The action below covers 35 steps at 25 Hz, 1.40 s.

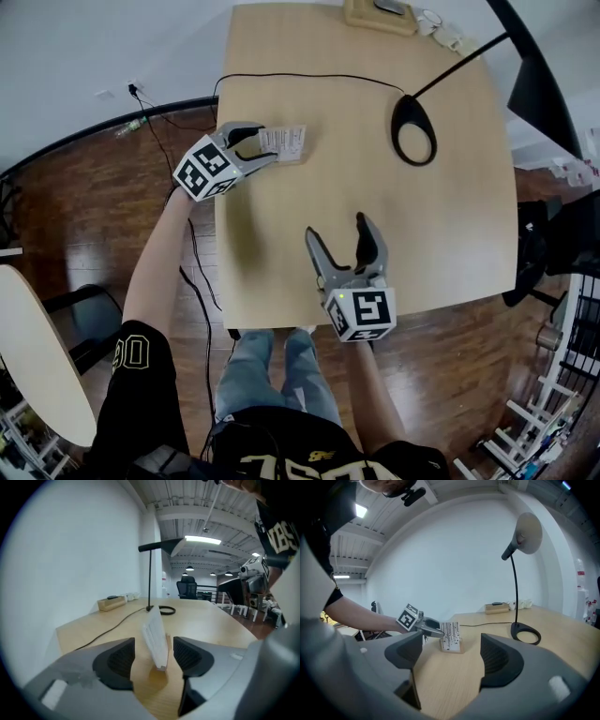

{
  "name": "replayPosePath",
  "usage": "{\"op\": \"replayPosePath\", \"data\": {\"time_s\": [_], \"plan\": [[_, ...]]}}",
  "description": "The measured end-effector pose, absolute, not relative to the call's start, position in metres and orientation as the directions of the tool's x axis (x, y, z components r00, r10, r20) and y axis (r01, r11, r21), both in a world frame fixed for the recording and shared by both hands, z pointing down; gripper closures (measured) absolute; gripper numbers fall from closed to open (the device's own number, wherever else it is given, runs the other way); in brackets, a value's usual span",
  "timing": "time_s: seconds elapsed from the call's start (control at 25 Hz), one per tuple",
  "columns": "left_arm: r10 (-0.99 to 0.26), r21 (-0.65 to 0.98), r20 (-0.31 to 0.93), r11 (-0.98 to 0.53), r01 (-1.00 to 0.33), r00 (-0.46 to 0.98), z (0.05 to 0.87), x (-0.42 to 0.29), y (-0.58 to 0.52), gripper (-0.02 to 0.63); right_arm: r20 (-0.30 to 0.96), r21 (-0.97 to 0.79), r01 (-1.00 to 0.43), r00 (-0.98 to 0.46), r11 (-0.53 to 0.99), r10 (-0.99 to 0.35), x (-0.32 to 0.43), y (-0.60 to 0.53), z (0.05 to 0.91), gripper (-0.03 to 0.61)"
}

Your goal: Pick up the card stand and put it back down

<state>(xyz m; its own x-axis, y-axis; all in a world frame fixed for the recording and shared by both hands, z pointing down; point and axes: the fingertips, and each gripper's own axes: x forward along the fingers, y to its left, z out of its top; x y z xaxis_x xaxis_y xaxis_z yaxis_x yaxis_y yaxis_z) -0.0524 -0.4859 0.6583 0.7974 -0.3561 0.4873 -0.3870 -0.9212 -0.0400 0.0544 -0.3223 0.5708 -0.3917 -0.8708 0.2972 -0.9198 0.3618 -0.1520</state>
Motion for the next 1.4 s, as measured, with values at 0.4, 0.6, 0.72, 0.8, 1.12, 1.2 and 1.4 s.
{"op": "replayPosePath", "data": {"time_s": [0.4,0.6,0.72,0.8,1.12,1.2,1.4], "plan": [[-0.696,-0.149,0.241,-0.716,-0.683,0.677,0.48,-0.114,-0.414,0.342,0.157,-0.113,-0.904,-0.426,0.413,-0.891,0.056,-0.279,0.471,0.187],[-0.758,-0.122,0.133,-0.652,-0.749,0.638,0.414,-0.107,-0.34,0.353,0.075,-0.089,-0.893,-0.447,0.441,-0.891,0.05,-0.246,0.425,0.187],[-0.789,-0.128,0.091,-0.615,-0.778,0.608,0.388,-0.103,-0.291,0.36,0.041,-0.086,-0.89,-0.453,0.448,-0.891,0.049,-0.222,0.404,0.187],[-0.806,-0.13,0.08,-0.591,-0.796,0.586,0.377,-0.1,-0.26,0.362,0.024,-0.079,-0.888,-0.456,0.453,-0.89,0.05,-0.205,0.393,0.187],[-0.89,-0.121,0.059,-0.456,-0.882,0.452,0.366,-0.101,-0.159,0.359,-0.02,-0.104,-0.877,-0.47,0.469,-0.883,0.054,-0.153,0.377,0.187],[-0.905,-0.098,0.059,-0.425,-0.9,0.421,0.371,-0.103,-0.14,0.359,-0.017,-0.113,-0.871,-0.478,0.477,-0.878,0.053,-0.144,0.381,0.187],[-0.911,-0.085,0.073,-0.412,-0.907,0.407,0.375,-0.112,-0.099,0.354,-0.006,-0.106,-0.874,-0.477,0.475,-0.879,0.043,-0.121,0.381,0.187]]}}
